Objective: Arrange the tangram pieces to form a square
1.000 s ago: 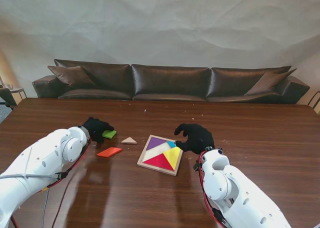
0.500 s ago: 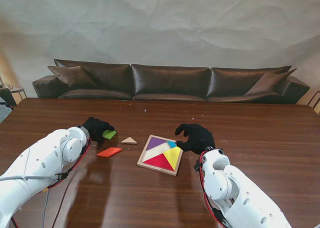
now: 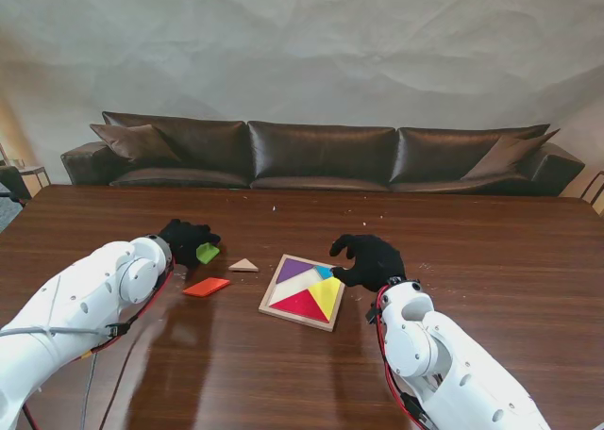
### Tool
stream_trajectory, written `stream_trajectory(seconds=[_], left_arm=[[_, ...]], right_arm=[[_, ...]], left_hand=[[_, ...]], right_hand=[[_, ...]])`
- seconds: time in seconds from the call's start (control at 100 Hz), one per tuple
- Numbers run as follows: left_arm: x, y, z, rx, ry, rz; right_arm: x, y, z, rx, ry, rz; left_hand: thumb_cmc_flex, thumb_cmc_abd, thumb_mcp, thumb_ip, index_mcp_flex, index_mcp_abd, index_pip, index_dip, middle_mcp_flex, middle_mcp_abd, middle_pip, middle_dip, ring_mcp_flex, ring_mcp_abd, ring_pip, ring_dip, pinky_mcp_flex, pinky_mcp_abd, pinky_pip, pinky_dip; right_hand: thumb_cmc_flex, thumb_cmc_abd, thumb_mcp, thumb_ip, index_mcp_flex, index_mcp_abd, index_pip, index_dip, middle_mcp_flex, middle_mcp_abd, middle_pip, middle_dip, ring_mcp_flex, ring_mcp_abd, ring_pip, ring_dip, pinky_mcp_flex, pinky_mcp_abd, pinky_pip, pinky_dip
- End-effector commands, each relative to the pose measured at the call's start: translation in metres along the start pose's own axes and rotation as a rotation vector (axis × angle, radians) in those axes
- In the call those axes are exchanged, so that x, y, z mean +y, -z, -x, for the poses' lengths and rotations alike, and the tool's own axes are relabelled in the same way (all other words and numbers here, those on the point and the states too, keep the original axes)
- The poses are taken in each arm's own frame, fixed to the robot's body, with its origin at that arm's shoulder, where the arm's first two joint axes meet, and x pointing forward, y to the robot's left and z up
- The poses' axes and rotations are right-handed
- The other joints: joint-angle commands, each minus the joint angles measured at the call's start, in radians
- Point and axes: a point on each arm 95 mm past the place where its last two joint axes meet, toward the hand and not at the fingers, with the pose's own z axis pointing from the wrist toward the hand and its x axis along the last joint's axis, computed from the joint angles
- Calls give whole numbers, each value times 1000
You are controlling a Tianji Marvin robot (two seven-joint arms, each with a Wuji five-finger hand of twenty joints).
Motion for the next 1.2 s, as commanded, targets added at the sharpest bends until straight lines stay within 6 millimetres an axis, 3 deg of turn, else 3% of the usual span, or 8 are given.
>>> stream_trajectory(seconds=[0.0, 0.18, 0.34, 0.55, 0.9, 1.05, 1.12, 1.19], left_arm=[[-3, -3, -3, 8, 1, 14], [0, -6, -2, 4, 11, 45], [5, -9, -4, 6, 15, 63], [14, -10, -7, 11, 19, 55], [28, -7, -7, 2, -5, 35], [33, -7, -7, -5, -19, 29], [35, -8, -7, -8, -16, 22], [37, -8, -7, -12, -16, 10]], right_arm=[[-4, 2, -1, 0, -8, -23], [-4, 2, -1, -5, -17, -23], [-5, 2, 0, -8, -23, -23], [-5, 1, 1, -11, -28, -23], [-6, 1, 2, -11, -34, -32], [-7, 1, 1, -11, -37, -38], [-7, 2, 2, -10, -37, -41], [-8, 2, 1, -11, -38, -44]], left_hand=[[28, -7, 13, -41, -25, -17, -19, -19, -58, 2, -12, -32, -24, 0, -12, 6, -16, 9, 10, -11], [55, 9, 10, -37, -24, -25, -13, -30, -102, -29, 8, -58, -31, -5, -11, 9, -18, -2, 15, -4], [73, 12, 18, -33, 1, -23, 2, -31, -55, -45, 54, -60, -13, -5, 9, 18, -15, -2, 49, 20], [83, -12, 49, -34, 68, -17, 43, -11, 107, -39, 90, -20, 41, 8, 74, 48, -14, 3, 188, 47], [72, -68, 96, -43, 150, 13, 78, 25, 381, 13, 196, 203, 141, 1, 266, 149, 62, -14, 447, 52], [70, -82, 111, -46, 186, 17, 93, 35, 457, 30, 288, 349, 194, -11, 355, 196, 109, -17, 488, 64], [129, -122, 64, -108, 208, 25, 103, 43, 518, 38, 289, 663, 229, -14, 379, 204, 129, -9, 492, 66], [197, -153, -3, -119, 235, 31, 116, 51, 609, 46, 247, 840, 270, -5, 383, 199, 156, 7, 498, 59]], right_hand=[[12, -13, 23, -12, 8, 1, -6, 3, -8, 12, -6, -12, 10, -7, 14, 6, -123, -18, 39, 15], [14, -12, 23, -12, 8, 2, -6, 1, -5, 12, -7, -12, 12, -6, 14, 7, -123, -18, 40, 15], [15, -14, 25, -12, 9, 5, -5, -1, -2, 13, -7, -12, 14, -4, 15, 7, -122, -17, 41, 15], [15, -12, 25, -12, 10, 6, -4, -2, 0, 12, -8, -12, 18, -6, 17, 8, -122, -18, 43, 15], [18, -14, 27, -12, 12, 10, -1, -5, 3, 13, -9, -12, 18, -3, 16, 8, -122, -17, 44, 15], [18, -11, 27, -12, 11, 9, -2, -6, 4, 14, -9, -12, 18, -4, 16, 8, -122, -16, 44, 15], [18, -11, 27, -12, 12, 10, -1, -6, 4, 15, -10, -12, 19, -3, 17, 8, -122, -16, 45, 15], [18, -12, 26, -12, 11, 11, -1, -7, 3, 15, -10, -12, 18, -3, 16, 8, -122, -15, 45, 15]])
